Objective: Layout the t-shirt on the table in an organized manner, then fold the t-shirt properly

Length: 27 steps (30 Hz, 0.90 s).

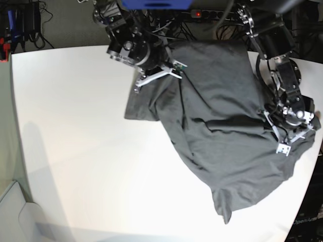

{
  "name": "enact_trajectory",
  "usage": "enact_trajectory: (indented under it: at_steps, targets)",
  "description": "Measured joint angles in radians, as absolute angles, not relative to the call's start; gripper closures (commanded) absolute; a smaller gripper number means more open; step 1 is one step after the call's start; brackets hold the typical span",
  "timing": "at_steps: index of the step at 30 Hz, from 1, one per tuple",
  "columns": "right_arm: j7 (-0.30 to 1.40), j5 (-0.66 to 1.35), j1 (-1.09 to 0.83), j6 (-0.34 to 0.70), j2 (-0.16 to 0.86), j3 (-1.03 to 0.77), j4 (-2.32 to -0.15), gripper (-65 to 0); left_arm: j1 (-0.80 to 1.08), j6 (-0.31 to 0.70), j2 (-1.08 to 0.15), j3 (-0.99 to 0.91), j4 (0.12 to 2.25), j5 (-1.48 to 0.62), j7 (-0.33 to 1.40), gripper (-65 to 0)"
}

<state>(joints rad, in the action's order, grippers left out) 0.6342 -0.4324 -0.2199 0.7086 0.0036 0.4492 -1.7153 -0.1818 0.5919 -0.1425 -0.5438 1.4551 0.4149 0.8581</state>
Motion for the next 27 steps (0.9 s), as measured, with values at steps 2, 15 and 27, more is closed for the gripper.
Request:
enact_trajectory:
  at_steps: [2, 15, 27]
  targets:
    - [0.632, -0.434, -0.217, 0.706, 0.010, 0.427, -1.773, -6.3, -0.174, 0.595, -0.134, -0.577, 1.508, 0.411, 0.857, -35.5]
    - [0.632, -0.434, 0.081, 0.703, -0.037, 0.355, -1.743, -6.5, -0.017, 0.597, -0.045, -0.709, 1.822, 0.379, 0.860, -35.5]
    - [0.570, -0.267, 0.552, 0.705, -0.151, 0.360, -1.132, -6.5, 0.161, 0.596, -0.053, -0.944, 1.927, 0.093, 0.975, -35.6]
